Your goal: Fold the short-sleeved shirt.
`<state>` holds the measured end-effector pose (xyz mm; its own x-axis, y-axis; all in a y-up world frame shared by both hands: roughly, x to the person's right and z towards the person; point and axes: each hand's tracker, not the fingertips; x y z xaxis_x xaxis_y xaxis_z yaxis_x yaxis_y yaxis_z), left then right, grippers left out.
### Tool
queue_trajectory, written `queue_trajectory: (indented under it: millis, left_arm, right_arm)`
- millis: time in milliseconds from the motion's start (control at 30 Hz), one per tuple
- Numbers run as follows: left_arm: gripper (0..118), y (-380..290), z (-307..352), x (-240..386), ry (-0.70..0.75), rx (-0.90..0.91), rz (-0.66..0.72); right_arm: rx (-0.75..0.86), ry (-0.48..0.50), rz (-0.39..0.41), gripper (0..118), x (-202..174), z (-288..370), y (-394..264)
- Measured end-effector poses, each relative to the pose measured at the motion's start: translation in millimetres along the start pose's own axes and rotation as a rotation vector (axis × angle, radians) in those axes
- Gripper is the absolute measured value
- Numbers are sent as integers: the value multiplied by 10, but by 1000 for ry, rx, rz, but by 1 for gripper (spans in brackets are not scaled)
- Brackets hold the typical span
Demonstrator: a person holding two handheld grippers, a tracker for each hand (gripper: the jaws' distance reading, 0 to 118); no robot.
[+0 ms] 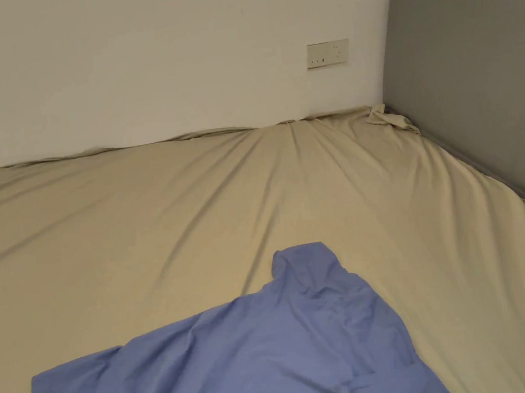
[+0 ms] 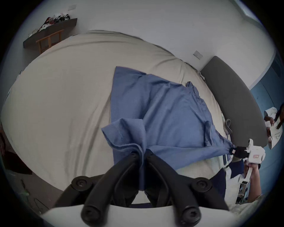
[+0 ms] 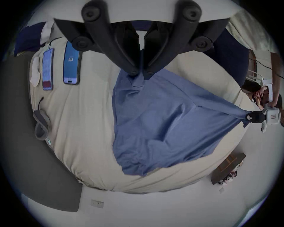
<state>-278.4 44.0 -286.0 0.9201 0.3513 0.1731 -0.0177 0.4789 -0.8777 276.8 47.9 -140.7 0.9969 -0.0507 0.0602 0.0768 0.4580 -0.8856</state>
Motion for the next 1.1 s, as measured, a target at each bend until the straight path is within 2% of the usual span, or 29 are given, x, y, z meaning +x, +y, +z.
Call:
queue_trajectory:
  millis: [300, 500, 700, 733, 767, 800, 833, 867, 900, 933, 1000, 1100]
  left_arm:
    - [3, -215, -505, -159, 128, -159, -51]
    - [3, -319, -772, -227, 156, -187, -40]
    - [3, -311, -781, -248, 163, -189, -57]
    - [18, -322, -769, -233, 167, -181, -59]
    - [52, -317, -734, -203, 167, -168, -61]
    - [100, -299, -651, -158, 150, -114, -62]
    - [118, -277, -576, -112, 129, -89, -45]
    - [118, -239, -489, -67, 114, -64, -35]
    - [118, -159, -263, -34, 110, 68, -7]
    - [118, -85, -139, -7, 67, 99, 37]
    - [118, 50, 63, 52, 42, 185, 67]
    - [118, 213, 95, 310, 81, 235, 20]
  right_arm:
    - [-213, -18, 7, 5, 3, -565, -188]
    - [-265, -14, -31, 5, 88, -820, -292]
    - [-286, -22, -19, 5, 62, -914, -272]
    - [-287, -20, -12, 9, 63, -917, -271]
    - [-283, -16, -8, 26, 68, -901, -265]
    - [-287, -5, -7, 61, 83, -853, -224]
    - [-260, -10, 20, 115, 95, -778, -187]
    - [-216, -25, 44, 118, 103, -675, -122]
    - [-146, -32, 32, 116, 110, -519, -55]
    - [3, 12, 16, 117, 125, -253, 86]
    - [67, 8, -49, 117, 177, 24, 365]
    - [258, -41, -85, 116, 105, 230, 607]
